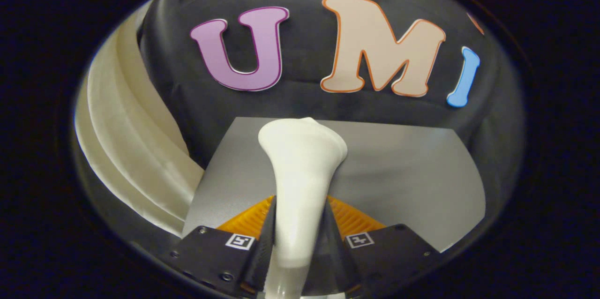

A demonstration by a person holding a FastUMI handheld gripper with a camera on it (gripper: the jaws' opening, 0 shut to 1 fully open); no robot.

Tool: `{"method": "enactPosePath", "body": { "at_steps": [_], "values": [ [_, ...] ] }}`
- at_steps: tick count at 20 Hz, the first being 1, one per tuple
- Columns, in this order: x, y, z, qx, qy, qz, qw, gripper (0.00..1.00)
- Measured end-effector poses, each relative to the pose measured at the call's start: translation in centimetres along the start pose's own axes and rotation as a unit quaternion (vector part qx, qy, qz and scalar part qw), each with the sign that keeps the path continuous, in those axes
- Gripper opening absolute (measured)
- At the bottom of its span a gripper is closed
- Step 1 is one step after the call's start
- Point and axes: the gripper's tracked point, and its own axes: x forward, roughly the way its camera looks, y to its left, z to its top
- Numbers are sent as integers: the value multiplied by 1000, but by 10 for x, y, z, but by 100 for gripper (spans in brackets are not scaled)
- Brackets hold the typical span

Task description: Iron the clothes twice with a garment steamer, once on the left side and once on the right side.

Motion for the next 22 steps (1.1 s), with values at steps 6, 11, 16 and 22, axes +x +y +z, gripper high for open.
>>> {"method": "enactPosePath", "body": {
  "at_steps": [6,11,16,22],
  "values": [
    [-1,8,4,37,-27,57,997,41],
    [-23,6,-6,26,-84,57,994,38],
    [-55,9,-60,-6,-102,37,994,38],
    [-94,22,-125,15,-132,3,991,35]
  ]
}}
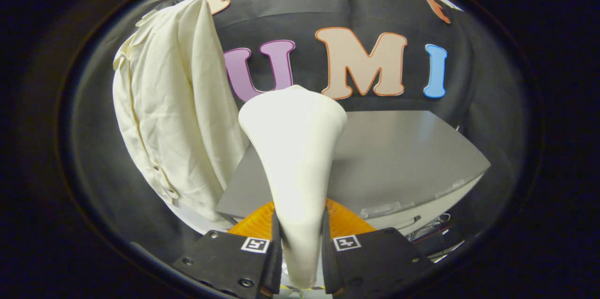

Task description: Iron the clothes twice with a garment steamer, once on the left side and once on the right side.

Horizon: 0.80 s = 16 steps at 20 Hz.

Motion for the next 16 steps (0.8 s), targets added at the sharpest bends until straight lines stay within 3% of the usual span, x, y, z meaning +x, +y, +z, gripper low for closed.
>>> {"method": "enactPosePath", "body": {
  "at_steps": [8,16],
  "values": [
    [-94,60,-4,35,-71,-10,997,33],
    [-139,176,15,-3,-107,26,994,33]
  ]
}}
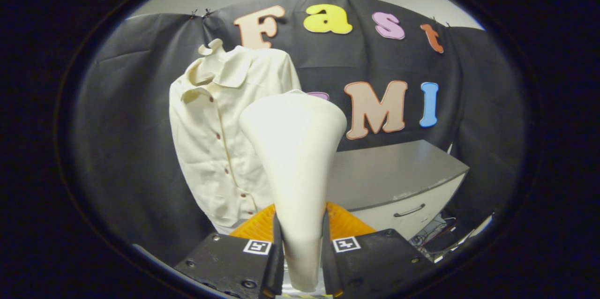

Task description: Iron the clothes twice with a garment steamer, once on the left side and once on the right side.

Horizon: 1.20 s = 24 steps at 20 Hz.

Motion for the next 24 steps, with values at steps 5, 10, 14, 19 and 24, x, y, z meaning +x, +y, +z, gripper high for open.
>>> {"method": "enactPosePath", "body": {
  "at_steps": [5,10,14,19,24],
  "values": [
    [21,84,-6,16,5,35,999,33],
    [49,166,-3,21,-19,67,997,33],
    [74,226,6,4,-51,80,995,33],
    [101,268,19,-1,-78,69,995,32],
    [140,260,24,23,-72,3,997,33]
  ]
}}
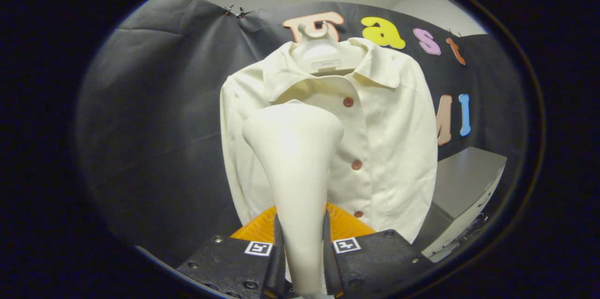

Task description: Iron the clothes twice with a garment steamer, once on the left side and once on the right side.

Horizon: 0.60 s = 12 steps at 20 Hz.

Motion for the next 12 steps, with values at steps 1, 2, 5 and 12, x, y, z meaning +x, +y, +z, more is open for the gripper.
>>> {"method": "enactPosePath", "body": {
  "at_steps": [1,2,5,12],
  "values": [
    [2,-2,-6,-2,4,-6,1000,33],
    [7,-4,-13,-6,10,-13,1000,33],
    [23,-8,-37,-16,24,-24,999,33],
    [40,-18,-105,-55,58,-58,995,33]
  ]
}}
